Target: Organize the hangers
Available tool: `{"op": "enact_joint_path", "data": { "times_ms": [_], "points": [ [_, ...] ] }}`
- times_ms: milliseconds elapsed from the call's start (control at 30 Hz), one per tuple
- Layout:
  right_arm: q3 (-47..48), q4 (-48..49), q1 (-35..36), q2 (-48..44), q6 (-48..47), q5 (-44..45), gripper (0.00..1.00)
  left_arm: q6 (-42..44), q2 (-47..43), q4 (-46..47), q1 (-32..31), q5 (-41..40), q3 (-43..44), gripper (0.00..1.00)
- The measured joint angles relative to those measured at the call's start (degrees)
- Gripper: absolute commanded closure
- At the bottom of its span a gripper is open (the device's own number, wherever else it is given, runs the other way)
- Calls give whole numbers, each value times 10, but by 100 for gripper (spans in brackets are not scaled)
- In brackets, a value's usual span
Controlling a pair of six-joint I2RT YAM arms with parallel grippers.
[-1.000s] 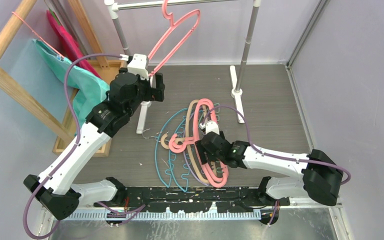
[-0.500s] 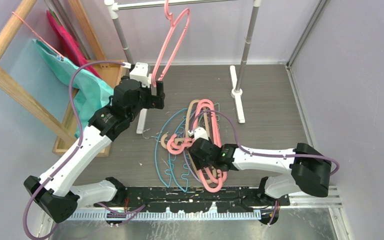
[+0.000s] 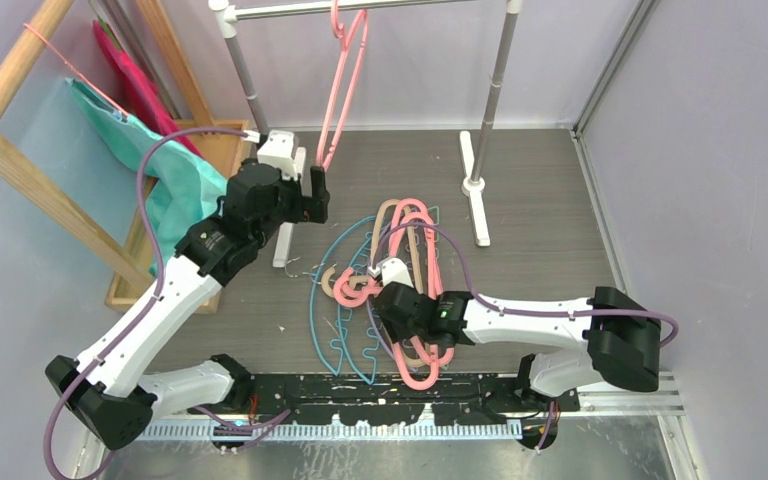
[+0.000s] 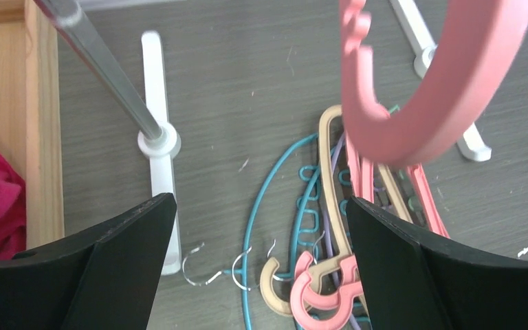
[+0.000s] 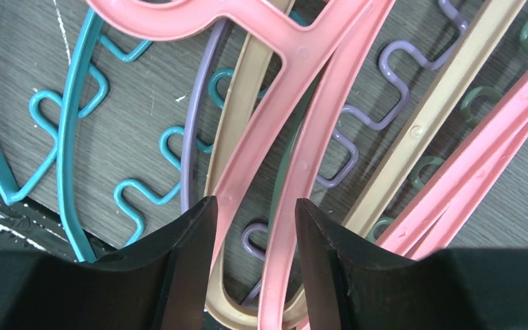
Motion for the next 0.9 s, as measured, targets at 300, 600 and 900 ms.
{"op": "enact_joint_path", "data": {
  "times_ms": [300, 600, 900],
  "points": [
    [8, -2, 36, 8, 14, -5, 53, -40, -34, -16, 0, 4, -93, 2],
    [-12, 11, 40, 27, 49, -16, 61, -54, -58, -21, 0, 3, -109, 2],
    [-28, 23, 40, 27, 73, -16, 93, -61, -59, -22, 0, 5, -126, 2]
  ]
}}
